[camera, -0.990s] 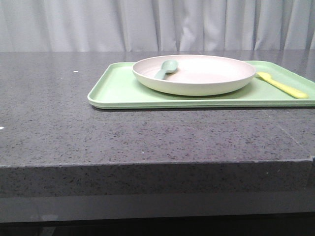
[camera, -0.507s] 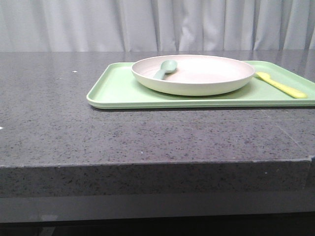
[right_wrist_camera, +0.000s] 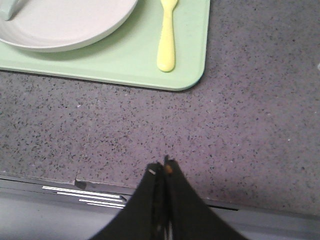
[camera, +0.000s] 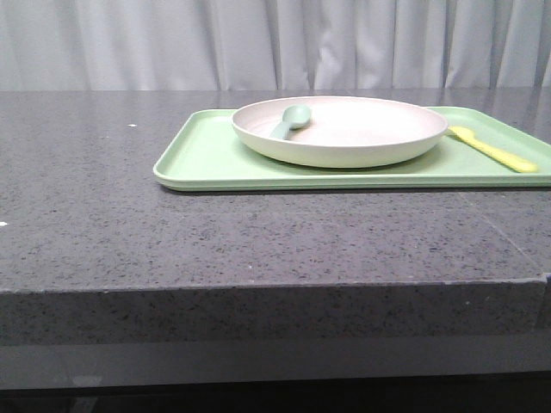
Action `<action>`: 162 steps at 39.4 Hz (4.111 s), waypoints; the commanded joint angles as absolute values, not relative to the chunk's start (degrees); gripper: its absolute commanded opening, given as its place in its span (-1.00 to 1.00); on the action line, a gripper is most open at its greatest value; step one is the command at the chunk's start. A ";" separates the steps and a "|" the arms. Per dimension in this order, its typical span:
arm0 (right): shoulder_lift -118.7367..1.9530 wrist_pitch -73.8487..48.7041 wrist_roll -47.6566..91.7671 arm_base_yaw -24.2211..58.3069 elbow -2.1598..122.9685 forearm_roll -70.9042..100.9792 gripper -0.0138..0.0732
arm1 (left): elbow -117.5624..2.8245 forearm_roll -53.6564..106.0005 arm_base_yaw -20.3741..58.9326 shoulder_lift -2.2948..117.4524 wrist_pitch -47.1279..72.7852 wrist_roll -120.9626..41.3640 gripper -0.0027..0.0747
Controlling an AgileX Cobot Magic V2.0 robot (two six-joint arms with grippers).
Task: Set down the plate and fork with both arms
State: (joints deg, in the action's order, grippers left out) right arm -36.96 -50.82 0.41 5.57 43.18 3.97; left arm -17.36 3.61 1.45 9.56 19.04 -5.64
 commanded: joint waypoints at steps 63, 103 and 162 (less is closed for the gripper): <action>-36.91 -47.02 0.82 5.55 44.69 3.72 -0.84 | 0.45 3.10 1.27 -1.62 -5.31 1.47 -0.98; -36.74 -46.86 0.82 5.55 44.63 3.72 -0.84 | 0.45 3.10 1.27 -1.62 -5.31 1.39 -0.98; 1.67 2.93 1.13 0.86 -1.34 1.03 -0.84 | 0.45 3.10 1.27 -1.51 -5.31 1.39 -0.98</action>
